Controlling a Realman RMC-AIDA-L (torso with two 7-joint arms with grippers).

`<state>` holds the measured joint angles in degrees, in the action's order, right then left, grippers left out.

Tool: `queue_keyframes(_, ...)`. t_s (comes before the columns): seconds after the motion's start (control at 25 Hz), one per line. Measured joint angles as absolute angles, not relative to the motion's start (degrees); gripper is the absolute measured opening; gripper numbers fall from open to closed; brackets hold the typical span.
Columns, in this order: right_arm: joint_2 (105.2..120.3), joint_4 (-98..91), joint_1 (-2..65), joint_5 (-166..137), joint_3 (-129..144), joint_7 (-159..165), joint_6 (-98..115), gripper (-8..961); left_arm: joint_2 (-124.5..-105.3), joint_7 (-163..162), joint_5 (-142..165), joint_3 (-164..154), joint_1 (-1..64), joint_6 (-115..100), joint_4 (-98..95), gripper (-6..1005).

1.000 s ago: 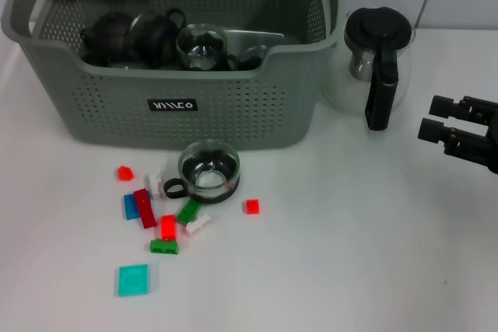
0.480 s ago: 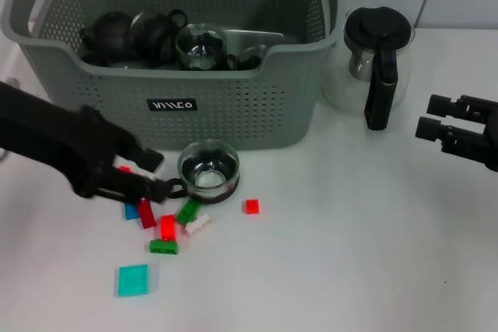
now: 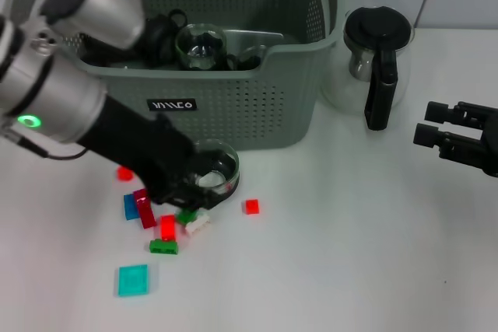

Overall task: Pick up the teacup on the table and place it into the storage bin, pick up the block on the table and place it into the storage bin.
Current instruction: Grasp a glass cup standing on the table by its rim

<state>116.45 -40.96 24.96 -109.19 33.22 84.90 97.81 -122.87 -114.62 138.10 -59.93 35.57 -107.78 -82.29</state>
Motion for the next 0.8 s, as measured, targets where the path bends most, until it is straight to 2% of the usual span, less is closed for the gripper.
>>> queue_keyframes(0.36, 116.48, -41.0, 24.7, -110.6, 33.1, 86.7, 98.4, 606, -123.34, -113.0, 140.5, -71.1, 35.7, -97.0, -79.5, 479)
queue_keyframes(0.8, 116.45, -41.0, 24.8, -110.8, 33.1, 87.1, 98.4, 606, -124.23, -113.0, 148.8, -76.9, 39.9, -89.7, -73.1, 478)
